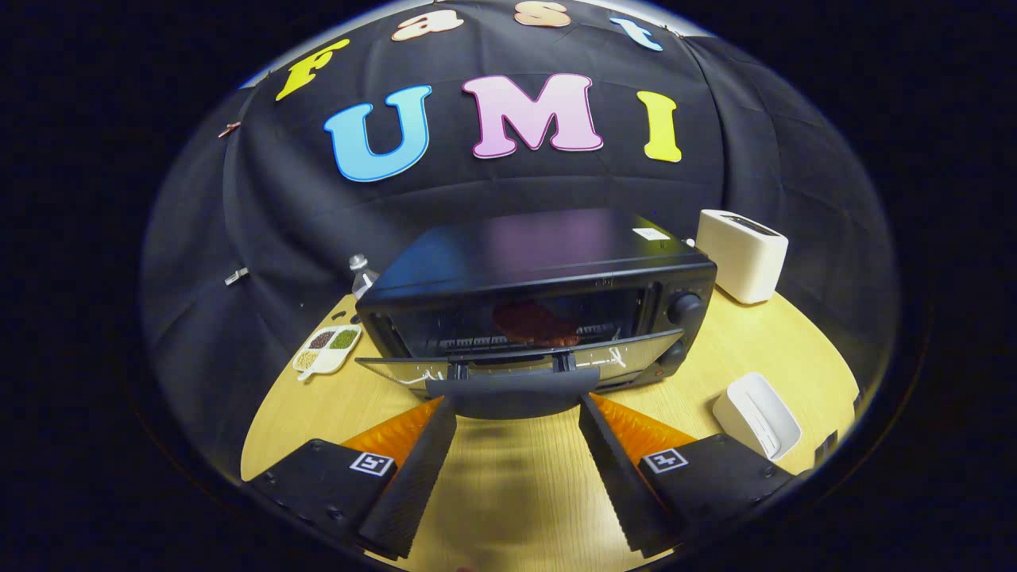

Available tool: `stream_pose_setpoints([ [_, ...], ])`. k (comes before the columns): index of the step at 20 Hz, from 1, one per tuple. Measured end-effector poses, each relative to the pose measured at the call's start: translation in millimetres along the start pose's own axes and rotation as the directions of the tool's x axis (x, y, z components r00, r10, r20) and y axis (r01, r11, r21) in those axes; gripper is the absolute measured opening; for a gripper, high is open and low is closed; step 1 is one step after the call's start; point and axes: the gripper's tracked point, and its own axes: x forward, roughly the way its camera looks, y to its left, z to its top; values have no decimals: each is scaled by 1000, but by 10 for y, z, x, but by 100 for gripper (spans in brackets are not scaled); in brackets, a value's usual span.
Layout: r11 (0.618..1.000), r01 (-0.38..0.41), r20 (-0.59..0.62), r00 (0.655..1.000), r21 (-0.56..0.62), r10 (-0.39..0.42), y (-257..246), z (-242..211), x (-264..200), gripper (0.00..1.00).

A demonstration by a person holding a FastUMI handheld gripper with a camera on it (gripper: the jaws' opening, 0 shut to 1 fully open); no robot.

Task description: Open the toaster oven, put the food inside, and close the toaster oven door.

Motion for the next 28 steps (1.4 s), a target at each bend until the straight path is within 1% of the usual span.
stream_pose_setpoints([
  [3, 1000, 25, 18, 1000, -7, -25, -78, 113, 41, 100],
  [6, 999, 36, 8, 999, -17, -36, -128, 86, 28, 100],
  [9, 999, 35, 8, 999, -29, -35, -170, 112, -42, 100],
  [12, 998, 46, 28, 999, -48, -45, -295, 233, -163, 100],
  [16, 996, 69, 103, 993, -62, -62, -569, 661, -374, 100],
  [21, 994, 73, 194, 980, -82, -55, -935, 1227, -592, 99],
  [28, 991, 44, 247, 969, -123, -13, -1285, 1674, -789, 100],
])
